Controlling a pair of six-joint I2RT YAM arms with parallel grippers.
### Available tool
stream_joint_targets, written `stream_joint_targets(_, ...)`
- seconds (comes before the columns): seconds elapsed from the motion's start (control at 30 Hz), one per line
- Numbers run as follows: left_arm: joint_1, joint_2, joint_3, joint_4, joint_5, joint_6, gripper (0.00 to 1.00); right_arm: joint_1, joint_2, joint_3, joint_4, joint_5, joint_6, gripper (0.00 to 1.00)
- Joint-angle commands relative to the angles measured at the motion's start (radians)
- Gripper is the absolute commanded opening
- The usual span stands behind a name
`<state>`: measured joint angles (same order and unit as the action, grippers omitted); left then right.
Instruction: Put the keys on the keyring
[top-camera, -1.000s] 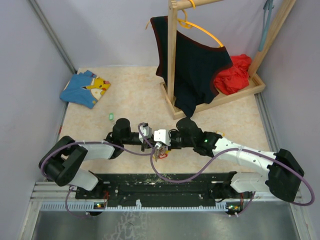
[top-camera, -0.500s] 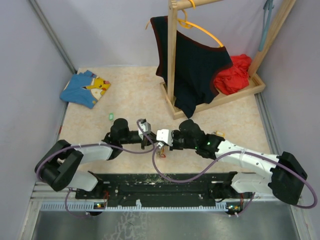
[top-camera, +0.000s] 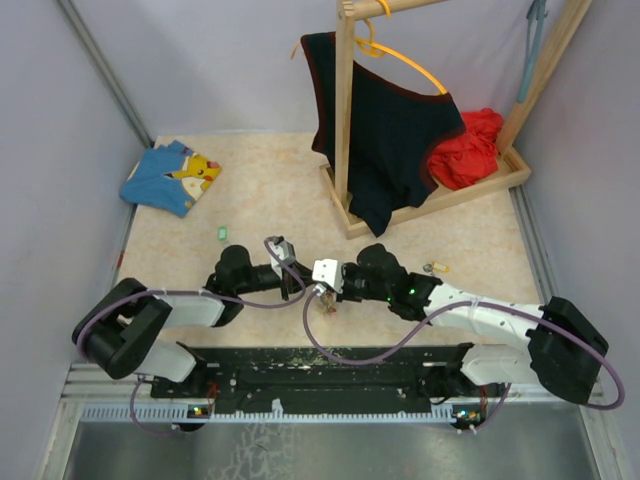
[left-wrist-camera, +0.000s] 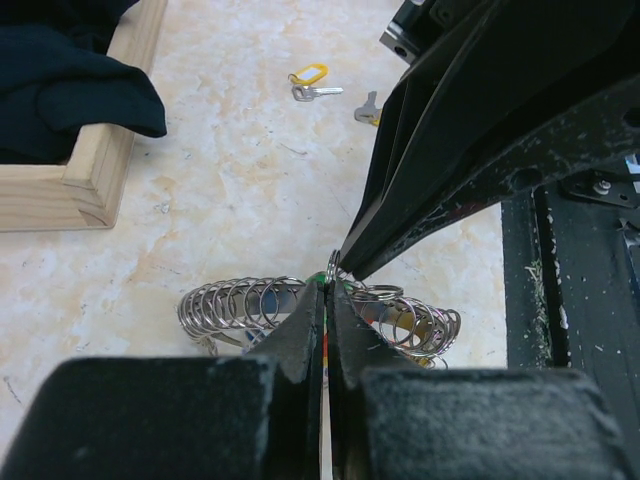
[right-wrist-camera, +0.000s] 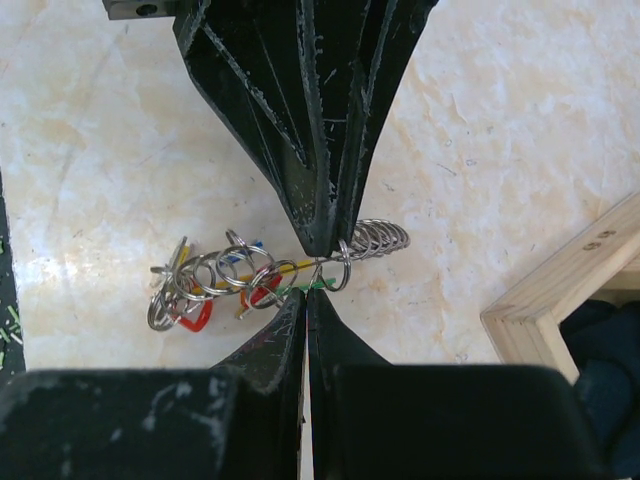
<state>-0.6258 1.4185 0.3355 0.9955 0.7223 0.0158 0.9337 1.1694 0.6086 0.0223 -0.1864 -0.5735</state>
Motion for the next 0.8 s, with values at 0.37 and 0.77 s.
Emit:
stream_joint_targets(0.37,0.008,0.005,-0.029,0.152,-0.116,-0.058,0.0,-0.009,0.019,-0.001,0.107,-0.001,0.072,0.0)
stream_joint_targets(0.77,0.008,-0.04,-0.032,0.043,-0.28,-0.027,0.38,-0.068,0.06,0.005,0.136,-0.01,0.176,0.0)
